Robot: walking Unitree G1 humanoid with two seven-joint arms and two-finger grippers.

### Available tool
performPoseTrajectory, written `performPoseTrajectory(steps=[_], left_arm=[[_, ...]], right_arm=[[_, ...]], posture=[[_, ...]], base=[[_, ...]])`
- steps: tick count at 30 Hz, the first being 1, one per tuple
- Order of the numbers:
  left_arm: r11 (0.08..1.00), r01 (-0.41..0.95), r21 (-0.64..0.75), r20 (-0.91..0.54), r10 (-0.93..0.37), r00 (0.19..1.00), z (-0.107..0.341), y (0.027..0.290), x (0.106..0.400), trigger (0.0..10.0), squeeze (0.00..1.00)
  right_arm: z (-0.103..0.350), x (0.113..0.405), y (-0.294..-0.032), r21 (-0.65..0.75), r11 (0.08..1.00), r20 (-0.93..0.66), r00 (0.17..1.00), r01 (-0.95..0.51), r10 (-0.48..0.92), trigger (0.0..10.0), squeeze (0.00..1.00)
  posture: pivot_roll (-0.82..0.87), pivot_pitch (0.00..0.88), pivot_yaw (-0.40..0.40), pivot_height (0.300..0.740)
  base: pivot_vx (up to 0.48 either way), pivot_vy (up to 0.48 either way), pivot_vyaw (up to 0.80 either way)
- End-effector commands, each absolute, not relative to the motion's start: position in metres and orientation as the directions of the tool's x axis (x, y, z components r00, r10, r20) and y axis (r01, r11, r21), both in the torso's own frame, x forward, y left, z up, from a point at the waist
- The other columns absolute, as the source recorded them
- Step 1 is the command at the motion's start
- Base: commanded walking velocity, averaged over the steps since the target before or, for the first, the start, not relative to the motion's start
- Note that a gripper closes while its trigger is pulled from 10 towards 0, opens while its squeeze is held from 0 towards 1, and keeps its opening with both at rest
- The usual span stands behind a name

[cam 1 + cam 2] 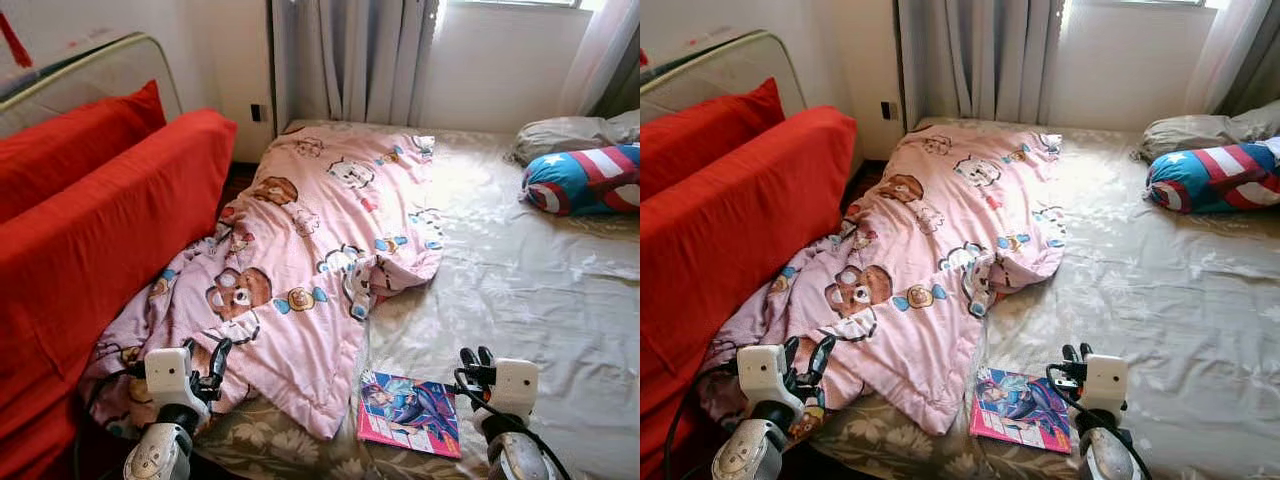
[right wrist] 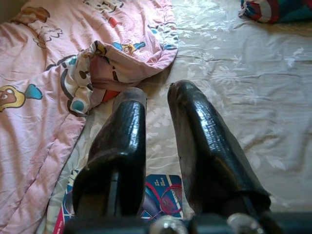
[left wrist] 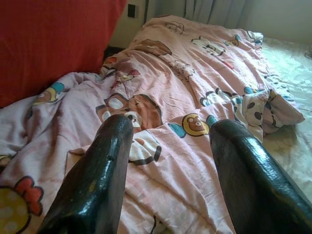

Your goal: Clean up the room

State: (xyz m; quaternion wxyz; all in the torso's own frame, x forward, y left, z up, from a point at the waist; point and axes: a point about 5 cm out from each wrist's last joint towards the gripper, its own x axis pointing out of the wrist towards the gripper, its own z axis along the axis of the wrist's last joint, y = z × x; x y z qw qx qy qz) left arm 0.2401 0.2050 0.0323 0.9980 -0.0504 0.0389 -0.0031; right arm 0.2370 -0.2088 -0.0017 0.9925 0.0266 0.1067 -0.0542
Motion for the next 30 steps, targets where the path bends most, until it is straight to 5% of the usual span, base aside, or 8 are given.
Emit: performPoseTrajectory(steps=[1, 30], left_arm=[[0.996, 0.002, -0.084, -0.078, -0.008, 0.997, 0.035, 0.207, 0.241, 10.0, 0.0], [0.997, -0.014, -0.073, -0.107, 0.006, 0.994, 0.032, 0.209, 0.24, 10.0, 0.0]], right_arm=[[0.0, 0.24, -0.211, 0.041, 0.991, -0.226, 0.967, 0.128, -0.115, 10.0, 0.0], [-0.001, 0.251, -0.21, 0.054, 0.992, -0.247, 0.964, 0.118, -0.101, 10.0, 0.0]], posture=[[-0.07, 0.0, -0.001, 0.68], [-0.06, 0.019, -0.016, 0.648]], base=[[0.0, 0.0, 0.0], [0.0, 0.0, 0.0]])
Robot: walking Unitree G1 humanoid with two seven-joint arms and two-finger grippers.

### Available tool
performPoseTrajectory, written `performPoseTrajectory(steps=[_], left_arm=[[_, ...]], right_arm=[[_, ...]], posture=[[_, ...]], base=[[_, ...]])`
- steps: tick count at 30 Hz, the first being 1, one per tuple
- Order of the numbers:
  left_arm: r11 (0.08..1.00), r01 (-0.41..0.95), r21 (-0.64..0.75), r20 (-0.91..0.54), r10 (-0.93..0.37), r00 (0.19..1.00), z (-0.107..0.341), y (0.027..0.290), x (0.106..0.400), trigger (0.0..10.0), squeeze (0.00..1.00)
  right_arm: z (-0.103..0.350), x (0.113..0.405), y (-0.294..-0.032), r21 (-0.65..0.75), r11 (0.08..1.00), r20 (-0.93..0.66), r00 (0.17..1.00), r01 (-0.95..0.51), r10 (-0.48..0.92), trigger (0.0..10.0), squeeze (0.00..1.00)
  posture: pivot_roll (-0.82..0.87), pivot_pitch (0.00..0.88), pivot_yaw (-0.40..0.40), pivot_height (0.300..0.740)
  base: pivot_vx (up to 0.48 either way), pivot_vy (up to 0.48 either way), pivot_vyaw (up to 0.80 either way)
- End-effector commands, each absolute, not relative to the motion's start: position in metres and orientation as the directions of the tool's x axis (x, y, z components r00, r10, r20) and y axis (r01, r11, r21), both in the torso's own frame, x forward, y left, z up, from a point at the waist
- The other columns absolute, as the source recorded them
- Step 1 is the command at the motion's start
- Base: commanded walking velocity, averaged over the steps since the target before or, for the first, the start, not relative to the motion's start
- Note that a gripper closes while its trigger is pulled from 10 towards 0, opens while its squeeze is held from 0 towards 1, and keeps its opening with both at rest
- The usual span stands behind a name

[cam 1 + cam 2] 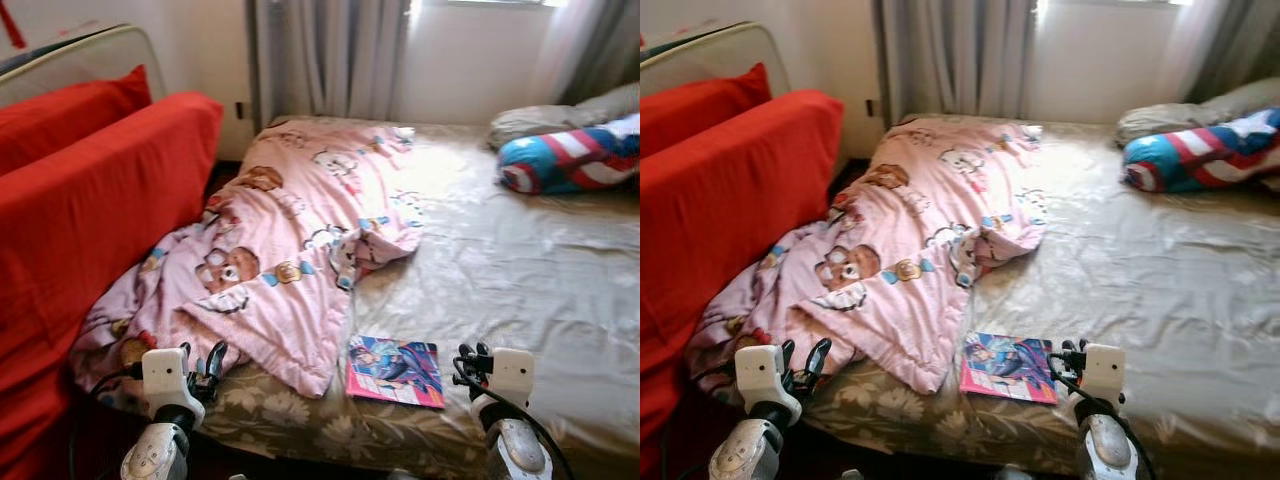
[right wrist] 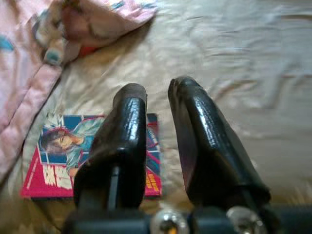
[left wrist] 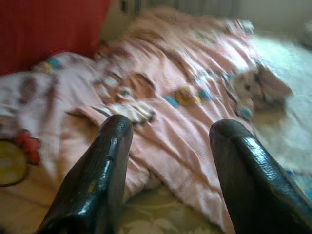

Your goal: Clean up the room

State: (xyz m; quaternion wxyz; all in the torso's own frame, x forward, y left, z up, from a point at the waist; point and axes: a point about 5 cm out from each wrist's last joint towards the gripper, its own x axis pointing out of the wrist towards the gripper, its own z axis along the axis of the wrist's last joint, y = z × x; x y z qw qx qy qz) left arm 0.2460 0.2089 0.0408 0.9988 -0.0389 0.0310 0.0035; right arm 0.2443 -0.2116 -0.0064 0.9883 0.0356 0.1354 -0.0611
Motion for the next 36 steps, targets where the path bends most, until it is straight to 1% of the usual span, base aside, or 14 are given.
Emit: performPoseTrajectory(steps=[1, 13, 16, 20, 29, 36], left_arm=[[0.997, -0.009, -0.071, -0.11, 0.001, 0.994, 0.032, 0.209, 0.239, 10.0, 0.0], [0.998, 0.0, -0.059, -0.116, -0.007, 0.993, 0.033, 0.214, 0.238, 10.0, 0.0], [0.998, 0.01, -0.055, -0.122, -0.017, 0.992, 0.033, 0.213, 0.238, 10.0, 0.0], [0.999, 0.01, -0.053, -0.12, -0.016, 0.993, 0.034, 0.214, 0.238, 10.0, 0.0], [0.998, 0.013, -0.057, -0.115, -0.019, 0.993, 0.035, 0.213, 0.24, 10.0, 0.0], [0.998, 0.015, -0.061, -0.116, -0.022, 0.993, 0.037, 0.212, 0.242, 10.0, 0.0]], right_arm=[[-0.001, 0.25, -0.21, 0.055, 0.992, -0.248, 0.964, 0.118, -0.101, 10.0, 0.0], [-0.004, 0.252, -0.202, 0.057, 0.994, -0.275, 0.958, 0.098, -0.079, 10.0, 0.0], [-0.005, 0.253, -0.201, 0.055, 0.994, -0.286, 0.955, 0.094, -0.074, 10.0, 0.0], [-0.002, 0.255, -0.2, 0.067, 0.994, -0.259, 0.964, 0.083, -0.063, 10.0, 0.0], [-0.001, 0.258, -0.198, 0.067, 0.995, -0.261, 0.964, 0.073, -0.054, 10.0, 0.0], [-0.002, 0.261, -0.193, 0.085, 0.995, -0.273, 0.962, 0.056, -0.031, 10.0, 0.0]], posture=[[-0.06, 0.019, -0.016, 0.648], [-0.06, 0.016, -0.002, 0.648], [-0.06, 0.017, 0.003, 0.629], [-0.06, 0.016, 0.003, 0.629], [-0.05, 0.012, 0.003, 0.629], [-0.05, 0.027, 0.003, 0.629]], base=[[0.0, 0.0, 0.0], [0.0, 0.0, 0.0], [0.0, 0.0, 0.0], [0.0, 0.0, 0.0], [0.0, 0.0, 0.0], [0.0, 0.0, 0.0]])
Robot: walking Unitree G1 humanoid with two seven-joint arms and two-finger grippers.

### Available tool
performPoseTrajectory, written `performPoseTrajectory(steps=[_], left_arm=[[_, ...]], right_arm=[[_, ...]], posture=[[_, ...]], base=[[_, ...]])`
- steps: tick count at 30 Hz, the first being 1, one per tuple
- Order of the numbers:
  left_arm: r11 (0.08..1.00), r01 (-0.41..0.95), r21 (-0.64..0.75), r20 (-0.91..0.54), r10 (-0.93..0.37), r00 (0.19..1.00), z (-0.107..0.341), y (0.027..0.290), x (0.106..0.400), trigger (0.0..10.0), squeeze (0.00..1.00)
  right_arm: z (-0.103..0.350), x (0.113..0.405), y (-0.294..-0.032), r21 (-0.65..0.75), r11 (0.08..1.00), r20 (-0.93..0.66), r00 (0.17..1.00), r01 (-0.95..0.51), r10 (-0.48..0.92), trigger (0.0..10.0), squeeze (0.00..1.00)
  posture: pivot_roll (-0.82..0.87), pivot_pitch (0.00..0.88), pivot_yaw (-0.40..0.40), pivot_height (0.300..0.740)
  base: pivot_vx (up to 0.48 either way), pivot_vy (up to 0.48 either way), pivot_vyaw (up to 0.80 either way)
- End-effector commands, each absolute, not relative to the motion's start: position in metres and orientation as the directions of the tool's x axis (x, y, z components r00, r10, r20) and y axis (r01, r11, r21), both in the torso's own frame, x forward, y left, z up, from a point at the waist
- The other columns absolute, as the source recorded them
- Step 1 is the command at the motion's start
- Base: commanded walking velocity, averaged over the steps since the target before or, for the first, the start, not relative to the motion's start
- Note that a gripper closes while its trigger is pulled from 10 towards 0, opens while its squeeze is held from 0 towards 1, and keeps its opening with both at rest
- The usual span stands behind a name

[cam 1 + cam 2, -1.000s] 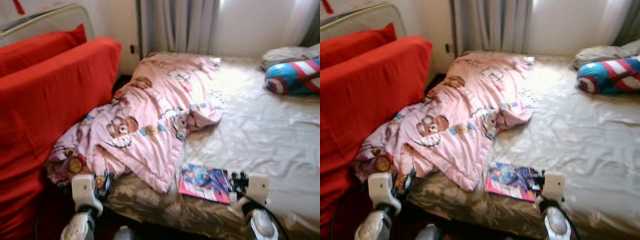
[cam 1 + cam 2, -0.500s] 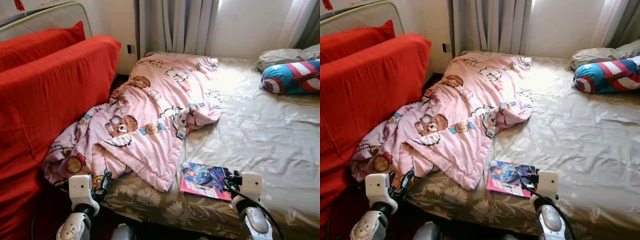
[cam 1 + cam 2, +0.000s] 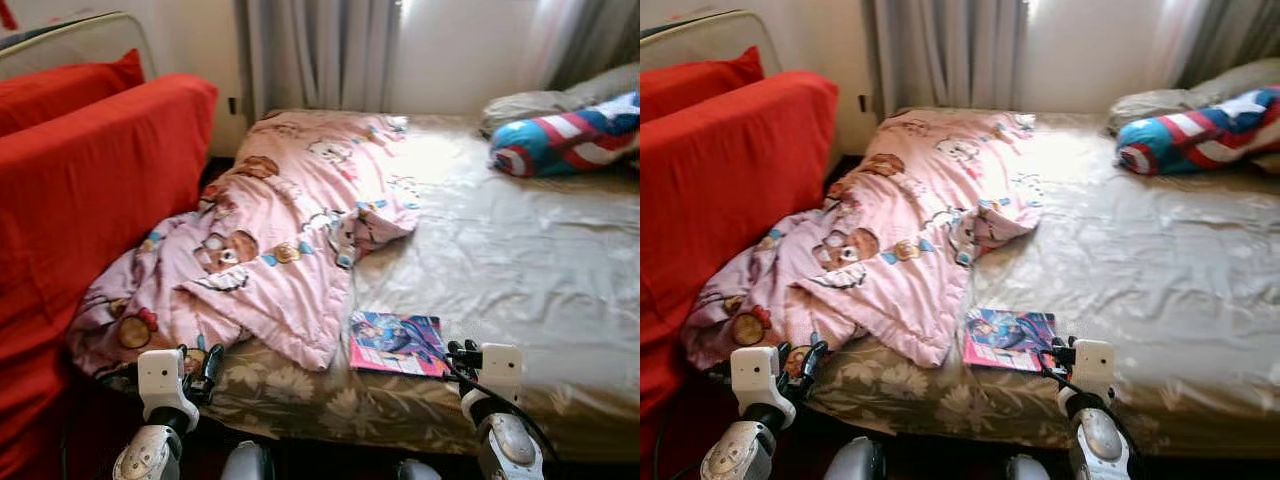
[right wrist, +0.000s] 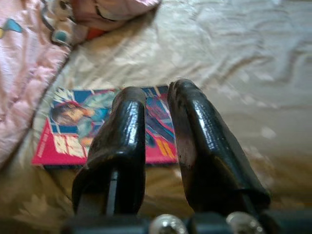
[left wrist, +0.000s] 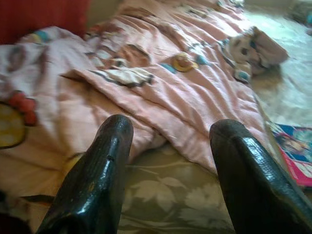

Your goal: Clean up the room

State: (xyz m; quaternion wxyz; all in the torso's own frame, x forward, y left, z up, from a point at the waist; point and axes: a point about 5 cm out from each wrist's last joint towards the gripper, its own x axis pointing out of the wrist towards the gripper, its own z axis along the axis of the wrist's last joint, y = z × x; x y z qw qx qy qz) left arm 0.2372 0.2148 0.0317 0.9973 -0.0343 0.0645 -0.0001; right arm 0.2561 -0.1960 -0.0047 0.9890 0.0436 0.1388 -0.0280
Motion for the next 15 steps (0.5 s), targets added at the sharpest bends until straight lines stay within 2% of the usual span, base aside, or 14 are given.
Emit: performPoseTrajectory(steps=[1, 6, 15], left_arm=[[0.998, 0.014, -0.062, -0.117, -0.021, 0.993, 0.0365, 0.2124, 0.2422, 10.0, 0.0], [0.998, 0.01, -0.063, -0.118, -0.017, 0.993, 0.0367, 0.2134, 0.2422, 10.0, 0.0], [0.998, 0.011, -0.06, -0.12, -0.018, 0.993, 0.0383, 0.2142, 0.2408, 10.0, 0.0]], right_arm=[[-0.0024, 0.261, -0.1921, 0.09, 0.995, -0.272, 0.962, 0.053, -0.027, 10.0, 0.0], [-0.0029, 0.2617, -0.1887, 0.102, 0.994, -0.276, 0.961, 0.042, -0.012, 10.0, 0.0], [-0.0067, 0.2599, -0.1823, 0.116, 0.993, -0.293, 0.956, 0.017, 0.018, 10.0, 0.0]], posture=[[-0.05, 0.031, 0.003, 0.629], [-0.04, 0.041, 0.005, 0.629], [-0.03, 0.065, 0.014, 0.629]], base=[[0.0, 0.0, 0.0], [0.0, 0.0, 0.0], [0.247, 0.0, 0.0]])
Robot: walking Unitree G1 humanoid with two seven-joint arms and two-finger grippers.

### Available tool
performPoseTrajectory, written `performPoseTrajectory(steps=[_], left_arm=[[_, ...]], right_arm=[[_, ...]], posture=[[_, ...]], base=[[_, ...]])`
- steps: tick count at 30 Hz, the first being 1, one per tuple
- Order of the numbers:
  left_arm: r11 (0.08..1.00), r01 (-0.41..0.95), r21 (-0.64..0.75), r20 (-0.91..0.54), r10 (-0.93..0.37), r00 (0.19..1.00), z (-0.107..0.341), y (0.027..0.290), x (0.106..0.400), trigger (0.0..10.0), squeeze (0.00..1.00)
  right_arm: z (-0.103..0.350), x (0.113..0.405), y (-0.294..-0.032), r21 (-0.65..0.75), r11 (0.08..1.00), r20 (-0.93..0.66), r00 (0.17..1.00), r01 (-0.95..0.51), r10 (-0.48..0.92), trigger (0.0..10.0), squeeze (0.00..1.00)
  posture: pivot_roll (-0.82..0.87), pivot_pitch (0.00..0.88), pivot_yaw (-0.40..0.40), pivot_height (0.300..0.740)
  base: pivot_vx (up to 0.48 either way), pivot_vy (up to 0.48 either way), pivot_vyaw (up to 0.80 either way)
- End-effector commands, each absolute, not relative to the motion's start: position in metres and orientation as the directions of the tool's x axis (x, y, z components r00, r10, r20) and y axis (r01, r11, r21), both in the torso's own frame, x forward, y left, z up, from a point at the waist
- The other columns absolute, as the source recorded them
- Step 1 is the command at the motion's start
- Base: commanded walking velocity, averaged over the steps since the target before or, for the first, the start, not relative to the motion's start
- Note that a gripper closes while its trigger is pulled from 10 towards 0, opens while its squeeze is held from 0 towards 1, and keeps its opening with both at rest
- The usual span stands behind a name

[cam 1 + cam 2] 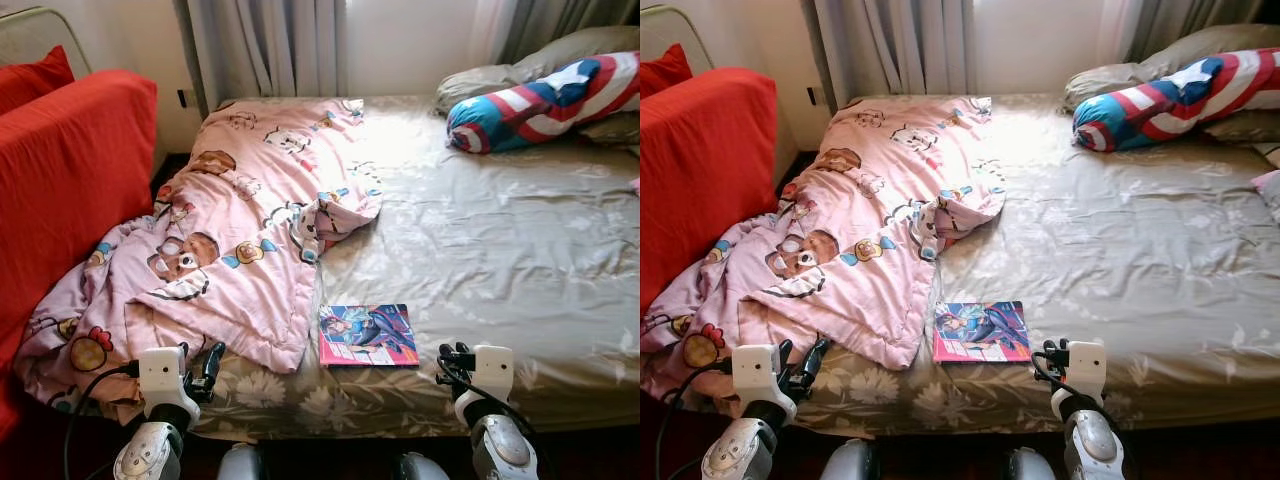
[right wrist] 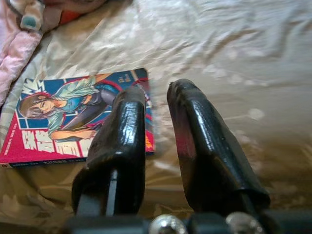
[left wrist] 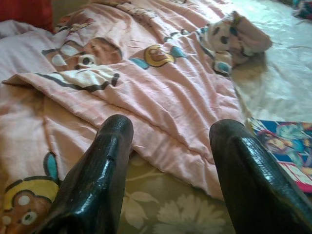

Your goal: Clean up the room

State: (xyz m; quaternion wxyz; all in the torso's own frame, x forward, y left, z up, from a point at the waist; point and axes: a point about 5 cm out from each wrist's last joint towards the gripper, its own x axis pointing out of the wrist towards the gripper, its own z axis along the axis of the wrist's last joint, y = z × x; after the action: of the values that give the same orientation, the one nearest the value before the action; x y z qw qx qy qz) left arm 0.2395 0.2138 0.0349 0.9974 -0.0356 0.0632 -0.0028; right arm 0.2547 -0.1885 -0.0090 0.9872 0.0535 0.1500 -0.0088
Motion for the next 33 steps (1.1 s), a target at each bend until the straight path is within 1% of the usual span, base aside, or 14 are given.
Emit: performPoseTrajectory(steps=[1, 8, 14, 21, 25, 26, 28, 31, 32, 33], left_arm=[[0.998, 0.011, -0.06, -0.12, -0.018, 0.993, 0.038, 0.214, 0.241, 10.0, 0.0], [0.999, 0.015, -0.05, -0.12, -0.021, 0.993, 0.04, 0.217, 0.241, 10.0, 0.0], [0.999, 0.022, -0.045, -0.119, -0.027, 0.993, 0.042, 0.217, 0.24, 10.0, 0.0], [0.999, 0.017, -0.031, -0.122, -0.021, 0.992, 0.043, 0.221, 0.236, 10.0, 0.0], [1.0, 0.018, -0.023, -0.125, -0.02, 0.992, 0.045, 0.223, 0.232, 10.0, 0.0], [1.0, 0.018, -0.021, -0.125, -0.02, 0.992, 0.045, 0.223, 0.231, 10.0, 0.0], [1.0, 0.018, -0.017, -0.124, -0.02, 0.992, 0.048, 0.225, 0.232, 10.0, 0.0], [1.0, 0.013, -0.007, -0.122, -0.014, 0.992, 0.05, 0.227, 0.235, 10.0, 0.0], [1.0, 0.012, -0.007, -0.121, -0.013, 0.993, 0.052, 0.228, 0.236, 10.0, 0.0], [1.0, 0.011, -0.003, -0.123, -0.011, 0.992, 0.052, 0.228, 0.237, 10.0, 0.0]], right_arm=[[-0.007, 0.26, -0.182, 0.116, 0.993, -0.294, 0.956, 0.016, 0.019, 10.0, 0.0], [-0.006, 0.26, -0.18, 0.112, 0.994, -0.28, 0.96, 0.006, 0.025, 10.0, 0.0], [-0.008, 0.258, -0.183, 0.125, 0.991, -0.29, 0.957, 0.037, 0.001, 10.0, 0.0], [-0.012, 0.256, -0.185, 0.153, 0.984, -0.311, 0.95, 0.086, -0.035, 10.0, 0.0], [-0.016, 0.253, -0.188, 0.178, 0.976, -0.333, 0.941, 0.124, -0.059, 10.0, 0.0], [-0.017, 0.252, -0.188, 0.176, 0.976, -0.34, 0.938, 0.13, -0.063, 10.0, 0.0], [-0.017, 0.254, -0.189, 0.17, 0.976, -0.346, 0.936, 0.137, -0.071, 10.0, 0.0], [-0.017, 0.258, -0.192, 0.156, 0.975, -0.368, 0.925, 0.16, -0.092, 10.0, 0.0], [-0.016, 0.26, -0.192, 0.16, 0.973, -0.367, 0.925, 0.163, -0.095, 10.0, 0.0], [-0.016, 0.261, -0.193, 0.159, 0.973, -0.373, 0.922, 0.17, -0.1, 10.0, 0.0]], posture=[[-0.03, 0.065, 0.014, 0.629], [-0.03, 0.077, 0.027, 0.629], [-0.02, 0.092, 0.033, 0.629], [-0.01, 0.124, 0.043, 0.629], [0.01, 0.171, 0.052, 0.629], [0.01, 0.171, 0.052, 0.629], [0.03, 0.213, 0.053, 0.629], [0.03, 0.214, 0.053, 0.629], [0.04, 0.246, 0.052, 0.629], [0.04, 0.248, 0.053, 0.629]], base=[[0.251, 0.0, 0.0], [0.257, 0.0, 0.51], [0.26, 0.0, 0.0], [0.0, 0.0, 0.0], [0.0, 0.0, 0.0], [0.0, 0.0, 0.0], [0.0, 0.0, 0.0], [0.0, 0.0, 0.0], [0.0, 0.0, 0.0], [0.0, 0.0, 0.0]])
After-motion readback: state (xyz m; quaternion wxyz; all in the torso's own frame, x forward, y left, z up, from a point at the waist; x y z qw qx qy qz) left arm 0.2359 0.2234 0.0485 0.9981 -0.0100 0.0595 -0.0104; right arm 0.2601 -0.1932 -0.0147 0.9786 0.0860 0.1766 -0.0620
